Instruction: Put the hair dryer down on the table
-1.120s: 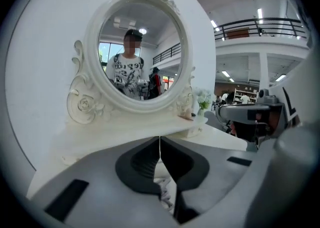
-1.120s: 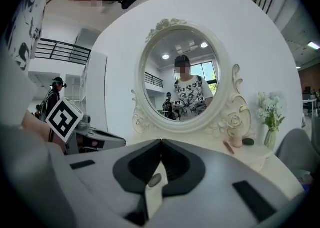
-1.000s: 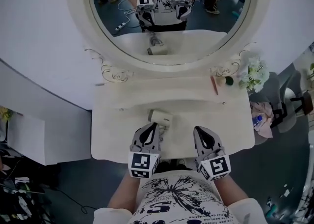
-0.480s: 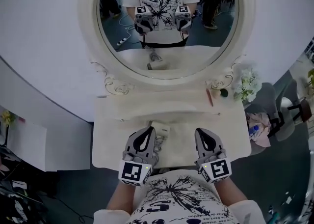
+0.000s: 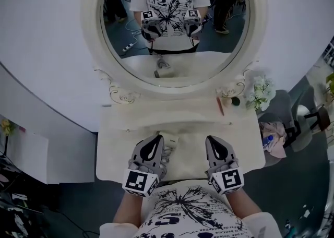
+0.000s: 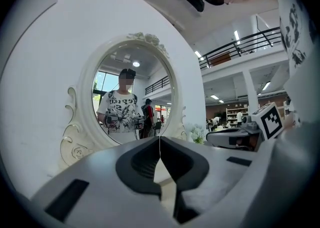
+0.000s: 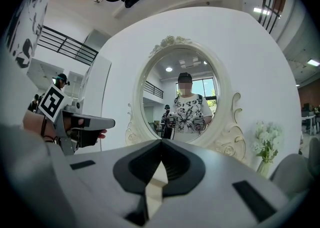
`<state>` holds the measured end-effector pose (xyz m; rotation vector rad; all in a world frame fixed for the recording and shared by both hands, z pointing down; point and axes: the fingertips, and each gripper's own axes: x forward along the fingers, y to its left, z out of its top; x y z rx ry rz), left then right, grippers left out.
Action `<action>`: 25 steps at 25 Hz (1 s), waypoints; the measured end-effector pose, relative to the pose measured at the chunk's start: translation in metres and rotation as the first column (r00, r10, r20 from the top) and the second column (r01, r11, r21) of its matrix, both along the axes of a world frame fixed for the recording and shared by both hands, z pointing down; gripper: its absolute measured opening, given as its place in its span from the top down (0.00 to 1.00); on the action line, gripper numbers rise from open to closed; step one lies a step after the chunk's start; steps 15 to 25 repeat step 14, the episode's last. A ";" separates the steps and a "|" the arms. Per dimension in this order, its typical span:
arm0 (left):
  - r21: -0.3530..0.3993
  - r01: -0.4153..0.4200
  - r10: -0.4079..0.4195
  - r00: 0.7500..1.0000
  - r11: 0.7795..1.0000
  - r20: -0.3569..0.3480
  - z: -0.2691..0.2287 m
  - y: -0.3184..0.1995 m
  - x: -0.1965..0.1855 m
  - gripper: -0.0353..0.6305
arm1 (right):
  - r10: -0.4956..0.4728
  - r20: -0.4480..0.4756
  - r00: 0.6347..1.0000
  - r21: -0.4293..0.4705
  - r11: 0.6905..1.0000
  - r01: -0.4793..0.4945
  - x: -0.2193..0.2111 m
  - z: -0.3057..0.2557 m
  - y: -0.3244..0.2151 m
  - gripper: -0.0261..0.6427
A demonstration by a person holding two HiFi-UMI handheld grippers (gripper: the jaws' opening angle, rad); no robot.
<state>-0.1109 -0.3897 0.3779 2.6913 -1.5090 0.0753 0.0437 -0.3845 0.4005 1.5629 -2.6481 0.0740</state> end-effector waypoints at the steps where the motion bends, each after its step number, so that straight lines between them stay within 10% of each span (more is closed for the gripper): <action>1: -0.004 0.002 -0.002 1.000 1.000 -0.001 0.000 0.000 0.000 0.91 | 0.000 -0.006 1.000 0.000 1.000 0.000 0.000 -0.001 0.000 0.93; 25: -0.028 0.010 -0.010 1.000 1.000 -0.013 0.010 0.002 -0.004 0.91 | -0.004 0.006 1.000 -0.007 1.000 0.004 -0.005 0.002 0.005 0.93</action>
